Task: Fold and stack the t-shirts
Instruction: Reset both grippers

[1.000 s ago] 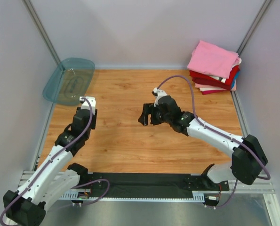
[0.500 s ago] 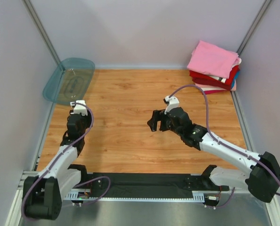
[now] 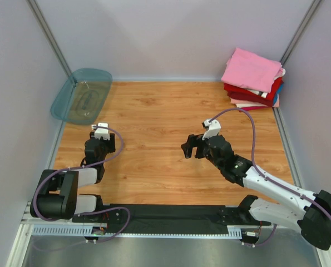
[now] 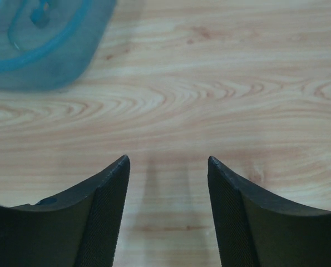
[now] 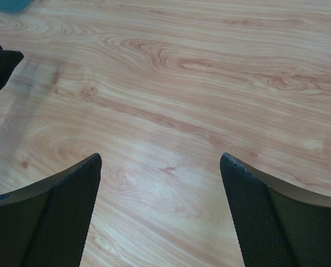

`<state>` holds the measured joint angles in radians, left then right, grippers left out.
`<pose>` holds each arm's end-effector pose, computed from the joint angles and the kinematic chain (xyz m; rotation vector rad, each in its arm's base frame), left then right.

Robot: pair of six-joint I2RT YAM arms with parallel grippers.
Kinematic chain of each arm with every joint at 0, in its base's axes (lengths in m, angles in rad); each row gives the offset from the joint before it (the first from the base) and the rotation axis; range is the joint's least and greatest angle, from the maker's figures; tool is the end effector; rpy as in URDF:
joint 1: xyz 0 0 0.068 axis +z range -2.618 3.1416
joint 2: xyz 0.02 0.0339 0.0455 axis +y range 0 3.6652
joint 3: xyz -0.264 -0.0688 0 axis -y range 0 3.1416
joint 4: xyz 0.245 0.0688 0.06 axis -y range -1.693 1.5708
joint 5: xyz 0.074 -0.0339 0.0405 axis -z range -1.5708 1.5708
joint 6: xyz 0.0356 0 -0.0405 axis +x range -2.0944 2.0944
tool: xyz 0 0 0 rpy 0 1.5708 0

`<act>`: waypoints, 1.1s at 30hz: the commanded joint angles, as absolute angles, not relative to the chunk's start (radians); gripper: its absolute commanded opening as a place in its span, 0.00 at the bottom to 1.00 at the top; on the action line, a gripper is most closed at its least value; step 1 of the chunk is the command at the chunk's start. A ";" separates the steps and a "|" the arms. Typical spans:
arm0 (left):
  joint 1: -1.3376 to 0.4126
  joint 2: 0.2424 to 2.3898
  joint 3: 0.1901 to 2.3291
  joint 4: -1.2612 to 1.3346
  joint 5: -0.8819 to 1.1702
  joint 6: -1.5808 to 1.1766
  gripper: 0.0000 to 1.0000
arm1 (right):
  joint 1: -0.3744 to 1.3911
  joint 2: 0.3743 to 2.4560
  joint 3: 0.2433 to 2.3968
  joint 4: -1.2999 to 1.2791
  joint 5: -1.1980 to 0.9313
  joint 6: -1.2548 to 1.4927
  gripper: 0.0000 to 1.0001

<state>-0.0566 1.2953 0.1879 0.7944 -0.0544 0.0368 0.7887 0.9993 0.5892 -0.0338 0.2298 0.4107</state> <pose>0.2154 -0.0103 0.1415 0.0507 1.8828 0.0377 0.1636 0.1532 0.2462 -0.2369 2.0292 0.5324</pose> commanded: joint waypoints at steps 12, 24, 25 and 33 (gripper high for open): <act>-0.049 1.289 0.204 0.971 -0.040 0.048 1.00 | 0.730 0.884 0.539 0.032 0.880 0.179 1.00; -0.049 1.290 0.202 0.971 -0.040 0.049 1.00 | 0.210 1.054 0.330 0.404 0.769 0.267 1.00; -0.049 1.290 0.202 0.971 -0.040 0.046 1.00 | 0.169 1.083 0.301 0.481 0.740 0.247 1.00; -0.049 1.289 0.204 0.973 -0.040 0.048 1.00 | 0.091 1.357 0.190 1.045 0.304 0.019 1.00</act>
